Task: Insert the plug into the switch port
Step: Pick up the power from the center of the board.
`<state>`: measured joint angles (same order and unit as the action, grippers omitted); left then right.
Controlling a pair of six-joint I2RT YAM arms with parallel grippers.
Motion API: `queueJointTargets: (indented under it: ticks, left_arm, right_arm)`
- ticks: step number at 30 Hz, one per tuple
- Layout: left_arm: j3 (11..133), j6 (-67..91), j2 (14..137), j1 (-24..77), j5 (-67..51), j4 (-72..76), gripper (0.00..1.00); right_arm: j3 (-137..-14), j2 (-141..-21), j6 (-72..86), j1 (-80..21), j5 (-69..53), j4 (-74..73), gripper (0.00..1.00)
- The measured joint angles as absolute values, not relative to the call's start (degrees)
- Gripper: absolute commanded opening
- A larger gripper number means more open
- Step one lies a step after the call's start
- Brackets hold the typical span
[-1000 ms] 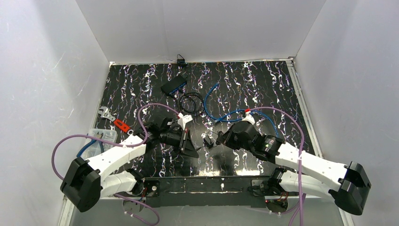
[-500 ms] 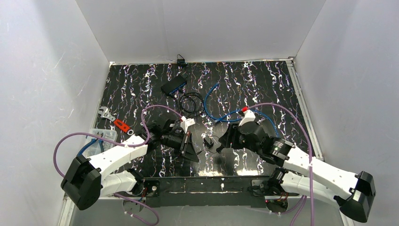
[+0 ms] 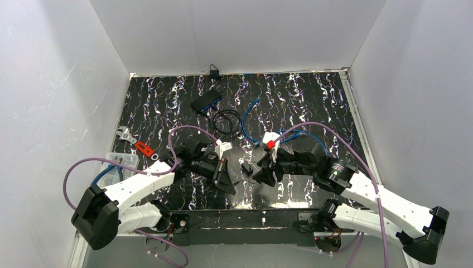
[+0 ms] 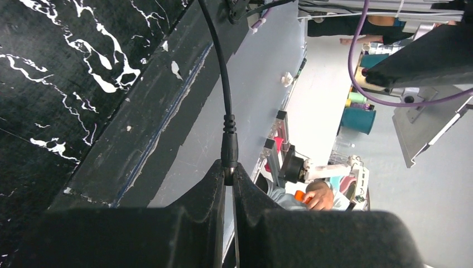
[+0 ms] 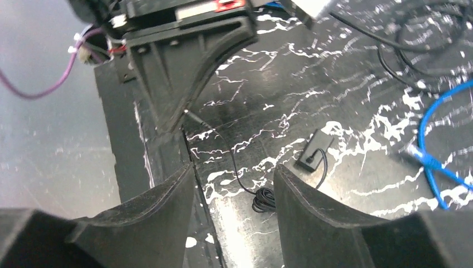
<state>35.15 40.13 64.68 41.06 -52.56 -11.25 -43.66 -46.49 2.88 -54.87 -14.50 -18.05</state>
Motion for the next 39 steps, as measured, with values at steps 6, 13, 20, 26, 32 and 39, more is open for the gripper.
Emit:
queueJointTargets:
  ticks: [6,13,20,26,32,39]
  left_arm:
    - [34.9,40.5,63.2,41.1,-54.8,-11.5,0.0]
    - [34.3,40.6,62.6,41.1,-56.8,-12.2,0.0]
    - [34.1,40.6,62.1,41.1,-58.2,-12.5,0.0]
    - [34.1,40.7,62.0,41.1,-59.0,-12.5,0.0]
    - [34.1,40.7,62.0,41.1,-59.3,-12.5,0.0]
    - [34.1,40.7,61.9,41.1,-59.5,-12.5,0.0]
  right_arm:
    - [-43.7,-46.7,-11.3,-55.9,-23.6,-18.1,0.6]
    - [-46.9,-51.2,-23.1,-59.2,-27.4,-19.5,0.59]
    - [-49.7,-55.7,-30.2,-62.8,-27.8,-19.8,0.56]
    - [-50.9,-59.5,-34.1,-65.3,-27.3,-20.1,0.49]
    - [-50.9,-62.0,-36.6,-67.0,-27.0,-20.5,0.47]
    - [-50.9,-63.6,-38.0,-67.8,-26.3,-20.5,0.43]
